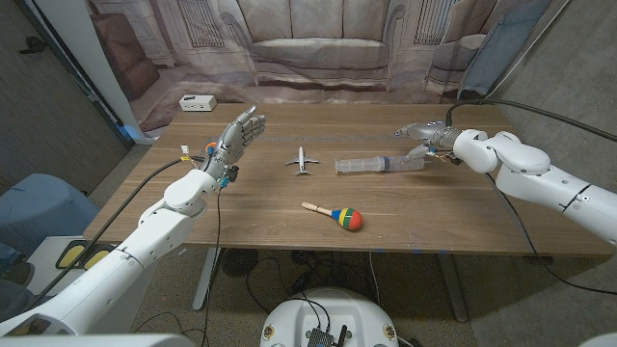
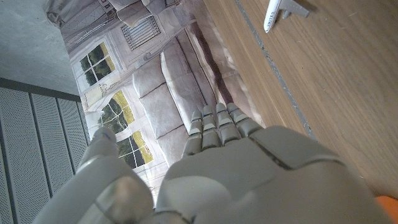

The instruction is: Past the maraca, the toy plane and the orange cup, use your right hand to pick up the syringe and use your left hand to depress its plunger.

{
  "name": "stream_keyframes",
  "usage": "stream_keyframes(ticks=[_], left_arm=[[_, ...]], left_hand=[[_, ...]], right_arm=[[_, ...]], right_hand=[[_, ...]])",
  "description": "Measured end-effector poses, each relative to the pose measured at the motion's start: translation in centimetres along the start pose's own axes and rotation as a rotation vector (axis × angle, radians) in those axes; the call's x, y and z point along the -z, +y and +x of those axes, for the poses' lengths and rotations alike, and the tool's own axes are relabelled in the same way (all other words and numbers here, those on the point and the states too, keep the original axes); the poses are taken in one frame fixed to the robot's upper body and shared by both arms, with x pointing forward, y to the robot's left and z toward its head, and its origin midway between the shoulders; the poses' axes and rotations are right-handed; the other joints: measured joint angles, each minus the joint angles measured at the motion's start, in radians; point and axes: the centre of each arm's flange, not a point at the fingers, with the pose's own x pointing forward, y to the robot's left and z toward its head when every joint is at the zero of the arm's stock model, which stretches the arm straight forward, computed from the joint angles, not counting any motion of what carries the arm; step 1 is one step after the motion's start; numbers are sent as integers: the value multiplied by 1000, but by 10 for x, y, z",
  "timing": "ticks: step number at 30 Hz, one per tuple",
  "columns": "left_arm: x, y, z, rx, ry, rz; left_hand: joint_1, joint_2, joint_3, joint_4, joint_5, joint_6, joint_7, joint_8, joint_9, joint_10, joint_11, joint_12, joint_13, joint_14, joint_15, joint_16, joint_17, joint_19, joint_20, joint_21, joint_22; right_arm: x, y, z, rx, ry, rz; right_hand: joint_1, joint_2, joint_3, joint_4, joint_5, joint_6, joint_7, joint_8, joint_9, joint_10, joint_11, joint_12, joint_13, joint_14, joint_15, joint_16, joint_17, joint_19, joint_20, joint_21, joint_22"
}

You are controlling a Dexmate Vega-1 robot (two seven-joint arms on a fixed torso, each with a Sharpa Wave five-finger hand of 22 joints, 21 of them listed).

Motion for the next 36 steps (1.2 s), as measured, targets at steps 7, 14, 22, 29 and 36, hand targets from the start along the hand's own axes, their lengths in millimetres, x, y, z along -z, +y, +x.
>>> stream_keyframes(ticks=[7,14,22,29,36], left_arm=[[0,0,-1,-2,3,0],[0,-1,-2,-1,4,0],[-1,-3,-4,1,6,1],[-1,-3,-6,-1,6,2],[-1,-3,-7,-2,7,2]], left_hand=[[0,0,0,0,0,0,0,0,0,0,0,0,0,0,0,0,0,0,0,0,0],[0,0,0,0,0,0,0,0,0,0,0,0,0,0,0,0,0,0,0,0,0],[0,0,0,0,0,0,0,-5,0,0,0,0,0,0,0,0,0,0,0,0,0],[0,0,0,0,0,0,0,-5,0,0,0,-6,0,0,0,0,0,0,0,0,0],[0,0,0,0,0,0,0,-5,0,0,0,-6,0,0,0,0,0,-4,4,0,0]], right_arm=[[-1,4,3,-14,3,-12],[-2,7,6,-35,-5,-19],[-4,11,11,-65,-20,-14],[-5,14,15,-91,-31,4],[-4,17,19,-116,-41,39]], right_hand=[[-6,-6,2,7,7,25,-7,0,0,29,-2,11,0,-16,-5,-3,5,-27,0,5,0],[-6,-6,3,7,11,-7,2,-12,0,-4,-13,-1,0,-16,-5,-3,5,24,-7,27,0],[4,-2,6,10,11,-37,10,-19,0,-29,-10,-9,0,-16,-5,-3,4,47,-9,35,0],[27,3,14,3,15,-42,16,-19,0,-32,-9,-9,0,11,-1,9,2,85,-15,42,0],[52,5,21,3,15,-9,26,-11,2,4,-9,6,0,65,-2,21,2,152,-15,50,0]])
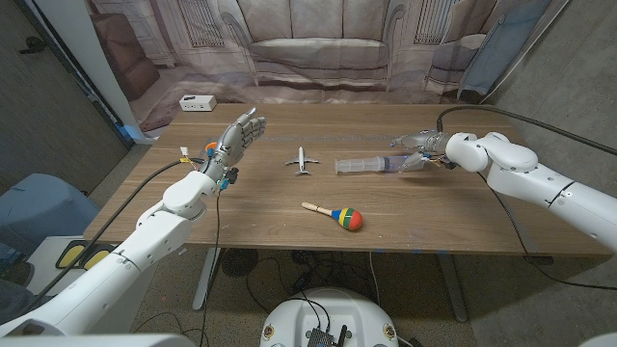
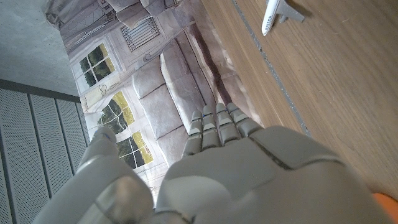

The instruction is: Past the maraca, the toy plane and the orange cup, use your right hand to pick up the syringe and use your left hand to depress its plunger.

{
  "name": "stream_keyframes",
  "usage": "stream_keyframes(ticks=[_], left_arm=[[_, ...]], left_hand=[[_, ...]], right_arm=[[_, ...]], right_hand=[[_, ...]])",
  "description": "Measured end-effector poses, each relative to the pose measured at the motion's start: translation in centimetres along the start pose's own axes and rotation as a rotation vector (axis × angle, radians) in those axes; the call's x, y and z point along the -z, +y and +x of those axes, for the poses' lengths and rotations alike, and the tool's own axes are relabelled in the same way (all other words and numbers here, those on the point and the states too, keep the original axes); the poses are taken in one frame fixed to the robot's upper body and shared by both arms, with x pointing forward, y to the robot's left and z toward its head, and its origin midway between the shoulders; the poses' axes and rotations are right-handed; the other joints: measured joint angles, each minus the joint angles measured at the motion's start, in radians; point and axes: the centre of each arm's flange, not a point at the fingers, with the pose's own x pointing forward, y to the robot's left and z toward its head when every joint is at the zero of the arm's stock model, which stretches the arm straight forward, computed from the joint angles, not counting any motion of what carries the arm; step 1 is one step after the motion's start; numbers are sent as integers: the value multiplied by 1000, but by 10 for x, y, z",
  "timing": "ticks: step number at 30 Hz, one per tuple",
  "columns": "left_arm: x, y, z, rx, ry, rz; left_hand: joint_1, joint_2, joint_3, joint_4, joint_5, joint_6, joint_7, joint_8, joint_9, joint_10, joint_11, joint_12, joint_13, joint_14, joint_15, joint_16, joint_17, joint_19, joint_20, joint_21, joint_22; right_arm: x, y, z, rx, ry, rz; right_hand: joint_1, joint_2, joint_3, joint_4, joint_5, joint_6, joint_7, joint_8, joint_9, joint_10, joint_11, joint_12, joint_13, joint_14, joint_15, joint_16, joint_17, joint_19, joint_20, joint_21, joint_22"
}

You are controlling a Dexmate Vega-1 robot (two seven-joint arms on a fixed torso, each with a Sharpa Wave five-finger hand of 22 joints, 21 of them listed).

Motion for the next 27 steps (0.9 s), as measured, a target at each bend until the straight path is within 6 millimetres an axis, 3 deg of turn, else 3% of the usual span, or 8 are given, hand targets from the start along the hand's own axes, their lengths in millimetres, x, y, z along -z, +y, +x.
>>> stream_keyframes(ticks=[9,27], left_arm=[[1,0,-2,-4,2,-2],[1,0,-4,-7,0,-4]], left_hand=[[0,0,0,0,0,0,0,0,5,0,0,0,0,0,0,0,0,0,0,0,0],[0,0,0,0,0,11,11,0,5,16,5,0,0,7,7,0,0,0,0,0,0]], right_arm=[[2,0,5,-13,-6,36],[3,6,17,-19,-3,71]], right_hand=[[26,7,3,-3,0,41,-2,11,0,32,0,12,0,47,-12,12,0,56,3,8,0],[74,18,16,-8,0,82,-10,18,0,76,-6,18,0,81,-25,12,0,100,-8,8,0]])
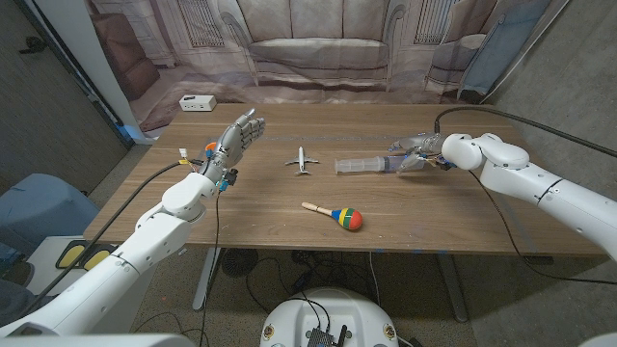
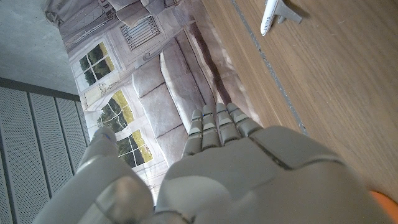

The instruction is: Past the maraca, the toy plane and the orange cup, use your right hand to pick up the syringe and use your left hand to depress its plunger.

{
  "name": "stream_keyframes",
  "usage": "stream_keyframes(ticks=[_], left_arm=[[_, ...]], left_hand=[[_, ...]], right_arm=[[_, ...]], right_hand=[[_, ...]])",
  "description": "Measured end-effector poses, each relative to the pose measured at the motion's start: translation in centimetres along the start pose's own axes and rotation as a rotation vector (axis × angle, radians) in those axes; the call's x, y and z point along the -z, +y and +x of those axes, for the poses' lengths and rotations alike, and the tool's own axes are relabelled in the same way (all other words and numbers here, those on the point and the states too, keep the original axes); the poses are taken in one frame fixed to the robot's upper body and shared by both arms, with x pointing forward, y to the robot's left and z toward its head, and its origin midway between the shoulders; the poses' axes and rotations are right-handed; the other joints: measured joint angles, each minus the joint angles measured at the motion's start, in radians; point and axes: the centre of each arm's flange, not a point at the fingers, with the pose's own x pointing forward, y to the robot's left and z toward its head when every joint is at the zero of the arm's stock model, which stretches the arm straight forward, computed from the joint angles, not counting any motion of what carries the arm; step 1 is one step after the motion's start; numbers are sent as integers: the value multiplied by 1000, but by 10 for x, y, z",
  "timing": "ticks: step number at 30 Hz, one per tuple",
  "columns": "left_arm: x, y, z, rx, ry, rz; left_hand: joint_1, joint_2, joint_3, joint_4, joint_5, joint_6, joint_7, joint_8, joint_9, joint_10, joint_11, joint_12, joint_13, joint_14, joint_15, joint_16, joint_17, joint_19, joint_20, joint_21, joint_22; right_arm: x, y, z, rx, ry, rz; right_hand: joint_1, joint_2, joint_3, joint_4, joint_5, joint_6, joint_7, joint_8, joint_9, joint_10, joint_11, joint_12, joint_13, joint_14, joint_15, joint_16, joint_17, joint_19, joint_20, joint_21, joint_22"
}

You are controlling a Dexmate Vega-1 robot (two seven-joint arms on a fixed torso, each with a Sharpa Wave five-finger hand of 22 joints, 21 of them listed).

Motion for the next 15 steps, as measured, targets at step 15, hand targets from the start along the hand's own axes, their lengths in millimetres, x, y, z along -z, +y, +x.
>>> stream_keyframes(ticks=[15], left_arm=[[1,1,-1,-4,2,-4]], left_hand=[[7,7,-3,-3,0,4,-4,0,0,0,0,0,0,0,0,0,0,0,0,0,0]], right_arm=[[2,4,7,-12,4,13]], right_hand=[[54,10,0,0,0,78,-15,15,0,77,-5,20,0,75,-11,18,3,71,-7,0,0]])
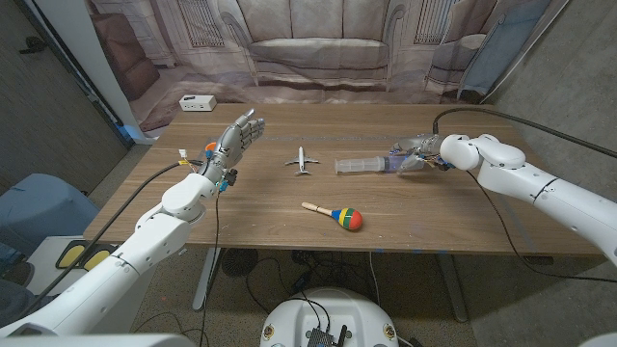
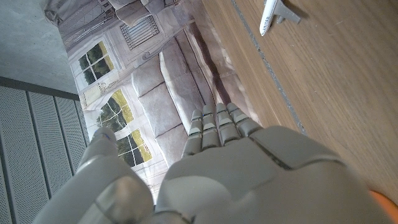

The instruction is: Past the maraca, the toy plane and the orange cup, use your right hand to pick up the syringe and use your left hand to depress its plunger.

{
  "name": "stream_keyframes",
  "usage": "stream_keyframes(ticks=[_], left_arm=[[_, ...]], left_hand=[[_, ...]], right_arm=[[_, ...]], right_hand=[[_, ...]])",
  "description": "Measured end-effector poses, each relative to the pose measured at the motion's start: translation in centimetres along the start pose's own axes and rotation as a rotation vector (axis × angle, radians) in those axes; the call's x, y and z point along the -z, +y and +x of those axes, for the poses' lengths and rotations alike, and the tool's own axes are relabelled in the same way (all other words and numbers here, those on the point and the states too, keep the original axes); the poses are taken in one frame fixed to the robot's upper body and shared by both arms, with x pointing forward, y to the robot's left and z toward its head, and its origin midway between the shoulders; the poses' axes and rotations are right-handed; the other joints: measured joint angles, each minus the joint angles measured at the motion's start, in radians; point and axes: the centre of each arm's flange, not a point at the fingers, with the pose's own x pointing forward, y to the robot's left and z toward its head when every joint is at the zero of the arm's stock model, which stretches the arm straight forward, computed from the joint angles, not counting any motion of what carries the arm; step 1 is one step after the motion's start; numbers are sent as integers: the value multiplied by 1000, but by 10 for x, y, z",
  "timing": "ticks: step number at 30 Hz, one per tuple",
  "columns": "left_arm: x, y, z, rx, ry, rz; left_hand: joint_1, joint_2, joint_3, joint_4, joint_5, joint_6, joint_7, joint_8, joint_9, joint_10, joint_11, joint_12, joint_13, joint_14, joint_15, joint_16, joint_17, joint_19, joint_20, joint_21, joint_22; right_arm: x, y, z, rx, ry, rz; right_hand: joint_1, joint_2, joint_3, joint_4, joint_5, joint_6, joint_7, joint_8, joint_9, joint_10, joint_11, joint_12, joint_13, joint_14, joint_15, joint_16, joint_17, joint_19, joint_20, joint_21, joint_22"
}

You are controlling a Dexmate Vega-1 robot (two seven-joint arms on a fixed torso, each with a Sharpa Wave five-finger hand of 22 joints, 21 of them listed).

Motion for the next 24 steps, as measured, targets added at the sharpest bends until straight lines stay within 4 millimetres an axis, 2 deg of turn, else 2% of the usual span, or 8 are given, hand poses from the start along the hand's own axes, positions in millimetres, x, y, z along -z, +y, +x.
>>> stream_keyframes(ticks=[7,9,15,21,24], left_arm=[[0,1,1,-2,0,-1],[0,1,1,-2,-1,0],[-1,0,3,-1,-4,0],[-1,0,4,0,-2,0],[-1,-1,4,1,-1,1]], left_hand=[[0,0,0,0,0,2,-2,0,0,0,0,0,0,0,0,0,0,0,0,0,0],[0,0,0,0,0,2,-2,0,0,0,0,0,0,0,0,0,0,0,0,0,0],[0,0,0,0,0,2,-2,0,0,0,0,0,0,0,0,0,0,0,0,0,0],[0,0,-4,4,0,2,-2,0,0,0,0,0,0,0,0,0,0,0,0,0,0],[0,0,-4,4,0,2,-2,0,0,3,-3,0,0,0,0,0,0,0,0,0,0]], right_arm=[[-2,3,2,-3,-8,0],[-2,4,3,-1,-9,0],[-4,4,4,15,-9,-17],[-5,7,5,28,-6,-37],[-6,9,5,34,-5,-46]], right_hand=[[27,8,0,0,0,35,0,8,0,34,-3,4,0,23,-6,0,0,36,0,0,0],[42,12,0,0,0,42,-8,8,0,42,-5,4,0,39,-7,9,0,46,-4,0,0],[84,23,0,0,-5,81,-18,10,0,82,-11,14,0,79,-26,19,5,106,-9,7,0],[115,35,0,0,-12,103,-19,13,0,106,-17,15,0,107,-25,26,6,139,-12,12,0],[145,39,0,0,-16,127,-30,17,0,131,-20,15,0,124,-28,34,9,162,-17,12,0]])
